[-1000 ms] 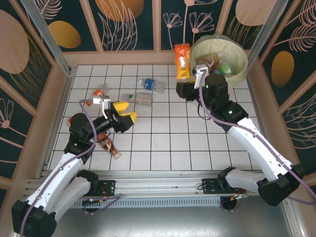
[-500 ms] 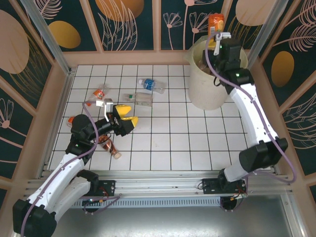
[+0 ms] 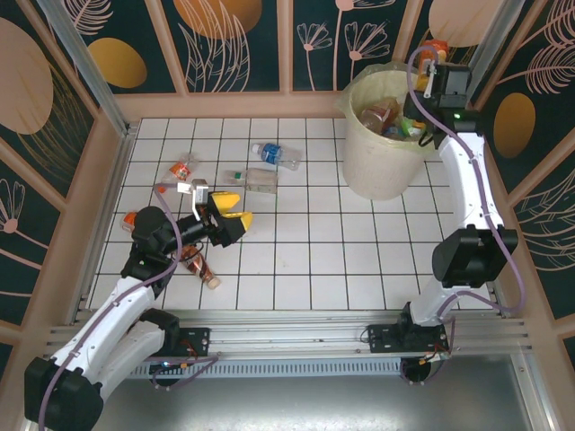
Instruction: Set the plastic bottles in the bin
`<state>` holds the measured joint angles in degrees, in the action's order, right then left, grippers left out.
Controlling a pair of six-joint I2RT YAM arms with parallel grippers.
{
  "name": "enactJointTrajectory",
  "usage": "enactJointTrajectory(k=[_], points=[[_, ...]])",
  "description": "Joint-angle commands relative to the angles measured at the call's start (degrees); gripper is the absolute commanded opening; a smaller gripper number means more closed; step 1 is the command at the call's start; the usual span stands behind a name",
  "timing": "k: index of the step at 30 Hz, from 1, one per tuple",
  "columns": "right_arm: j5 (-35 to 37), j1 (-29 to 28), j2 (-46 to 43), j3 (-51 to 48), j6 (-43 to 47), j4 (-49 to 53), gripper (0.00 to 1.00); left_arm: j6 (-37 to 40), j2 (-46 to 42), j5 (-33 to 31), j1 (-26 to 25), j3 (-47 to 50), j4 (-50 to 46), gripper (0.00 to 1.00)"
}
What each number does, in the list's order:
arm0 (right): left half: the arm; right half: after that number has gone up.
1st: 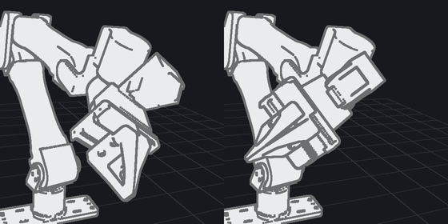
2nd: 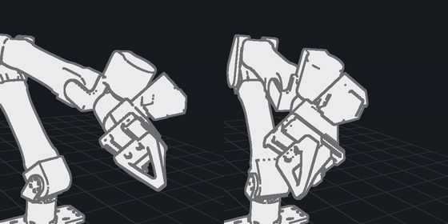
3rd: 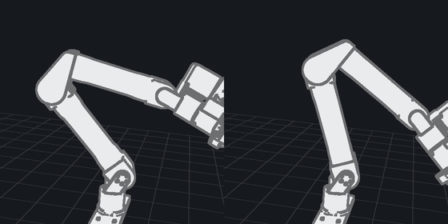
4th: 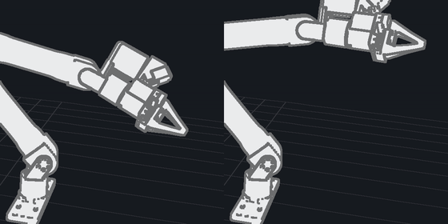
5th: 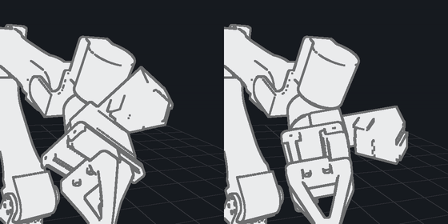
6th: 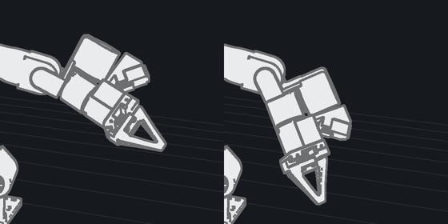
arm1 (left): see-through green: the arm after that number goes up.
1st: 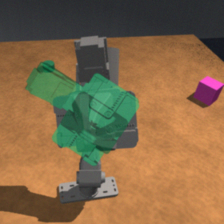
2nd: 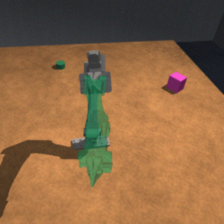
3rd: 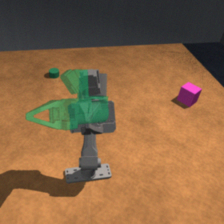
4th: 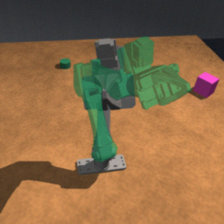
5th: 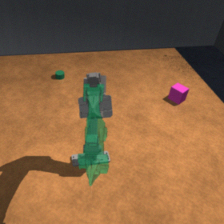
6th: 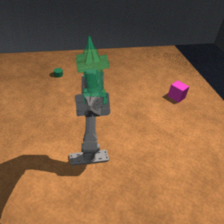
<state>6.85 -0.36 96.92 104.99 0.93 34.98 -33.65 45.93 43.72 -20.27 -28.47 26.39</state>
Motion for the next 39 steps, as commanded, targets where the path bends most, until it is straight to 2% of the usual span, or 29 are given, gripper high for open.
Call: enactJointTrajectory(k=[1, 5, 12, 17, 24, 28, 32, 39], points=[[2.34, 0.4, -1.06, -3.47, -1.48, -0.19, 0.55, 0.54, 0.21, 1.06, -0.12, 0.41, 2.17, 0.99], [3.46, 0.61, -1.08, -5.91, -1.03, -0.91, 0.61, 0.48, 0.3, 0.84, -0.17, 0.58, 2.34, 0.99], [3.08, 1.2, -1.49, -5.31, -2.13, -1.4, 0.83, 0.6, 0.3, 0.66, -0.15, 0.69, 2.17, 0.99], [0.95, 2.57, -0.63, -0.88, -3.55, -1.91, 0.84, 0.51, 0.58, 0.77, -0.13, 0.68, 2.17, 0.99], [-1.96, 3.7, 2.79, 5.34, -5.74, -2.56, 0.8, 0.62, 0.12, 0.22, -0.17, 0.67, 1.66, 0.99], [-4.15, 3.69, 4.67, 7.69, -6.3, -1.08, 0.65, 0.68, 0.12, -0.23, -0.13, 0.43, 0.94, 0.99], [-7.35, 3.69, 2.66, 2.98, -7.33, -2.77, 0.52, 0.6, 0.21, -1.81, -0.13, -0.08, -1.03, 0.99], [-8.07, 3.67, 0.51, -4.35, -9.01, -4.05, 0.51, -0.47, 0.47, -5.17, -0.12, -1.7, -4.95, 0.99]])
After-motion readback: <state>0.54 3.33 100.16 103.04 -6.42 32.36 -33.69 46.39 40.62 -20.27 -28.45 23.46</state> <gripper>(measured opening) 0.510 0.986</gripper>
